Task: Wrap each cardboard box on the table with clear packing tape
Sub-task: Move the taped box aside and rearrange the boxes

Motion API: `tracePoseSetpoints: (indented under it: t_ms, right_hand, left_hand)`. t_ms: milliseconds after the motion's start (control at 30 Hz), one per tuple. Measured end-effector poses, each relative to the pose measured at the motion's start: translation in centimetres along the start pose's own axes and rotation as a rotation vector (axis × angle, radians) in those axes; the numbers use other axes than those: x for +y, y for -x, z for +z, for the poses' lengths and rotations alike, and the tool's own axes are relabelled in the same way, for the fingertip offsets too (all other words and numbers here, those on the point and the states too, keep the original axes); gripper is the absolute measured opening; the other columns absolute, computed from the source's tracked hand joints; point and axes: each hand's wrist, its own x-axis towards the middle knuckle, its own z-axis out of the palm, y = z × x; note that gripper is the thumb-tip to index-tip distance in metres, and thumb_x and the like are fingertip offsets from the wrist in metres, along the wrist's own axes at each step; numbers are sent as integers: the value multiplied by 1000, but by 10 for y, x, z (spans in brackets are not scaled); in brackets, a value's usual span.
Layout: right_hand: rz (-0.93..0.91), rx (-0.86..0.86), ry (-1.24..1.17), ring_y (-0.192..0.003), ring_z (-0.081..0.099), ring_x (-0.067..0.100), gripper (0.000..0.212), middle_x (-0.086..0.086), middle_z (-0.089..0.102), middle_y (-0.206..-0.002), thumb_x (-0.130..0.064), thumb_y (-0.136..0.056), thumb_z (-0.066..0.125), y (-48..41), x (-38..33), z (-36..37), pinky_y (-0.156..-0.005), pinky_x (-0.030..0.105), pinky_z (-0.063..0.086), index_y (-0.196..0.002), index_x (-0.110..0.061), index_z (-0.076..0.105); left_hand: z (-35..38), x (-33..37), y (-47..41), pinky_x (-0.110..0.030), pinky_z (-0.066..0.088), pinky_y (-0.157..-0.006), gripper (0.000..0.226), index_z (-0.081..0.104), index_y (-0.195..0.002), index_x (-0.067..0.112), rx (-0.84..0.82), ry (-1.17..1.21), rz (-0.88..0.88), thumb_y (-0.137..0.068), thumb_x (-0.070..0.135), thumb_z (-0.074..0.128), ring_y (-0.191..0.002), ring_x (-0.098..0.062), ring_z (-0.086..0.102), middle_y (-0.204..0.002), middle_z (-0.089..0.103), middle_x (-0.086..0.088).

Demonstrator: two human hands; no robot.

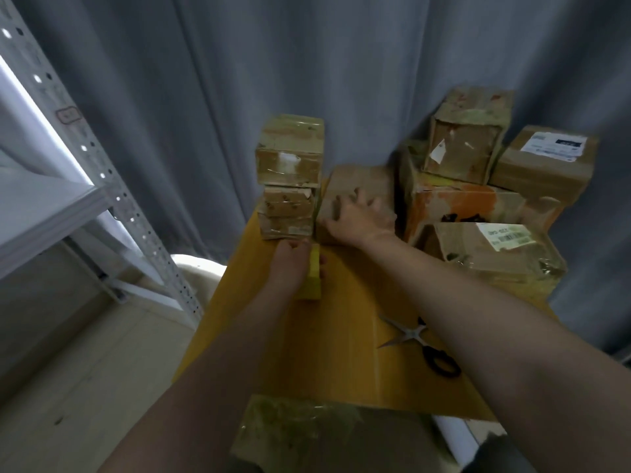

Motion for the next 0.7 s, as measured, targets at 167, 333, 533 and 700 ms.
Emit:
tracePoseSetpoints:
  t_ms: [167,333,533,700]
  right_hand:
    - [255,-96,-57,-155,-8,46,96,2,-2,-173,-77,-91,43,-46,-16,-2,-112,83,9,-165,-25,10]
    - [301,-175,-28,-154,-14,51,127,7,-14,-172,-95,-71,44,-73,-17,8,-113,81,7,-165,-27,-8]
    - [320,-210,-2,-150,-18,55,137,7,-15,-172,-99,-62,49,-67,-18,12,-109,83,7,-165,-28,-9]
    - [323,-226,9,-150,-17,55,127,2,-10,-172,-92,-69,54,-32,-19,12,-100,90,10,-164,-33,-6]
  left_hand:
    - [3,3,-14,-24,50,-44,37,69,-105,-7,-1,-47,-8,-106,22,48,-49,-17,65,-70,73,-9]
    - [6,7,-15,-26,50,-39,29,66,-102,-1,-24,43,-55,-107,17,44,-41,-19,61,-67,70,-8]
    - [7,7,-10,-27,50,-41,29,68,-102,-2,-7,67,-37,-105,17,45,-48,-24,63,-70,71,-11]
    - [6,6,10,-33,54,-45,31,62,-109,-3,22,106,2,-106,24,47,-43,-24,62,-86,72,-18]
